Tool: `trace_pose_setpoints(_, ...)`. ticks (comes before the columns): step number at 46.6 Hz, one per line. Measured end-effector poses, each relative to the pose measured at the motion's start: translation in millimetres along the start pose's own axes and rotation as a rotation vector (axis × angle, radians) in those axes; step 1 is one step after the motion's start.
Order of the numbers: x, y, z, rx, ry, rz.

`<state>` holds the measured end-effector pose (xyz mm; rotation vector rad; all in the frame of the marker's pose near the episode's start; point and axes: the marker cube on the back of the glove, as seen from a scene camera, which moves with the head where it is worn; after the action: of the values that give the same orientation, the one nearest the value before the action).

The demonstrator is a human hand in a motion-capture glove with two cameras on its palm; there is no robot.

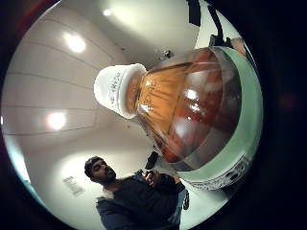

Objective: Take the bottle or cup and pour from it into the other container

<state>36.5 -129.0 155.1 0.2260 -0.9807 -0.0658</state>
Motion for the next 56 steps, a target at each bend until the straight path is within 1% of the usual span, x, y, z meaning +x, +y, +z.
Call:
trace_pose_setpoints(2,-5.4,3.8,0.4,0.013,0.002,0.122)
trace_pose_setpoints(5,-9.5,8.2,0.5,-0.002,0.002,0.160)
trace_pose_setpoints(8,-17.1,-0.3,1.1,-0.013,0.011,0.243)
trace_pose_setpoints(15,-42.6,-16.8,1.3,-0.038,0.032,0.226)
trace_pose_setpoints(17,-53.2,-30.0,2.0,-0.035,0.052,0.258)
trace_pose_setpoints(19,-64.5,-45.0,1.3,-0.064,0.076,0.273)
trace_pose_setpoints(22,-80.2,-63.6,0.2,-0.133,0.117,0.240)
trace_pose_setpoints(27,-105.9,-92.6,8.7,-0.110,0.215,0.284)
trace_pose_setpoints(29,-112.4,-102.9,14.2,-0.075,0.265,0.284)
trace_pose_setpoints(33,-123.3,-127.7,26.1,-0.085,0.388,0.341)
trace_pose_setpoints(35,-124.0,-142.6,34.9,-0.053,0.464,0.298)
trace_pose_setpoints(38,-120.5,-164.6,48.3,0.048,0.586,0.209)
trace_pose_setpoints(39,-120.7,-167.8,52.1,0.051,0.622,0.207)
trace_pose_setpoints(42,-130.2,-160.0,62.5,-0.080,0.713,0.290)
trace_pose_setpoints(43,-131.9,-161.1,66.8,-0.100,0.744,0.311)
trace_pose_setpoints(48,-124.1,-190.8,92.1,0.018,0.938,0.289)
trace_pose_setpoints(50,-125.9,-192.9,100.9,-0.027,0.995,0.332)
trace_pose_setpoints(52,-130.4,-187.4,109.3,-0.145,1.038,0.363)
trace_pose_setpoints(54,-132.2,-183.1,118.3,-0.246,1.086,0.347)
trace_pose_setpoints(56,-129.5,-184.4,127.5,-0.284,1.138,0.304)
